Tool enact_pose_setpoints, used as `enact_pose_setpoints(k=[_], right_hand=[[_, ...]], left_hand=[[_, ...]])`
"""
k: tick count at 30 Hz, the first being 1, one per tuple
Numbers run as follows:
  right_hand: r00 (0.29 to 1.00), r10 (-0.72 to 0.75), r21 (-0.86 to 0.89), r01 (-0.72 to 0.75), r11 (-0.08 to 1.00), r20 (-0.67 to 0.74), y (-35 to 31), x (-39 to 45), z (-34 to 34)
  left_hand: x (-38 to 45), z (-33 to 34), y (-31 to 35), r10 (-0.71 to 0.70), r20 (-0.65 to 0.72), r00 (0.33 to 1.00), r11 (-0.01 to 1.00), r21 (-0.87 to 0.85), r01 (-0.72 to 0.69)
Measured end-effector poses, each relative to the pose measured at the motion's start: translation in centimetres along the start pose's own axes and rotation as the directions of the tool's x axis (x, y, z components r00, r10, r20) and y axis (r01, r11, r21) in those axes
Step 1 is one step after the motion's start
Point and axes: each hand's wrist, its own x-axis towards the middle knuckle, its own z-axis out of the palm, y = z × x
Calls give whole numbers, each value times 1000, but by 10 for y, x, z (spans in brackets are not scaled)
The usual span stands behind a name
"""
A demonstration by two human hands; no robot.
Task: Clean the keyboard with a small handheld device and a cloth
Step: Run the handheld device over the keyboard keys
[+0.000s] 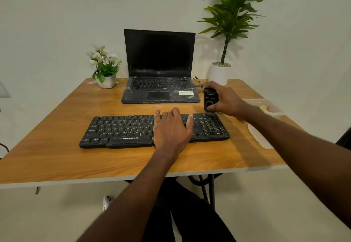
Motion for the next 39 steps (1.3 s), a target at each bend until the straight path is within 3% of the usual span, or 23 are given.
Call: enact_pose_setpoints(k=[7,9,12,14,16,20,25,28,30,32,34,39], right_hand=[[989,130,45,-127,991,-74,6,-12,-9],[962,248,218,-220,951,-110,2,-12,-10],[898,439,635,-340,694,2,-13,-10,-11],[876,471,796,-359,487,107,-24,-13,-13],[874,457,872,-347,345,167,-33,-14,-14],[857,466,903,-360,235,220,-47,-12,-11],[824,551,893,-339,295,131,-69,2,11],[820,551,900,-346,267,152,-84,13,31],[835,504,886,-388,256,220,-100,20,48],[857,442,883,-400,245,265,-114,29,68],[877,397,878,-393,272,270,-136,39,88],[919,325,800,-364,477,224,-186,63,131]], left_hand=[[0,-1,0,5,4,1000,1000,-10,-5],[-2,-1,0,10,10,1000,1000,-2,-9],[-2,-3,0,7,14,1000,1000,8,-7],[-2,-3,0,11,8,1000,1000,-8,-11],[-3,-5,0,11,-17,1000,1000,-24,-11],[-7,-19,-9,-70,-92,993,992,-107,60],[-14,-59,-87,-54,-226,973,994,-100,32],[-15,-86,-164,-108,-192,976,983,-165,76],[-18,-103,-209,-145,-55,988,940,-320,120],[-26,-115,-236,-133,173,976,858,-473,200],[-34,-117,-254,-119,325,938,823,-496,276],[-34,-106,-274,-74,401,913,864,-431,259]])
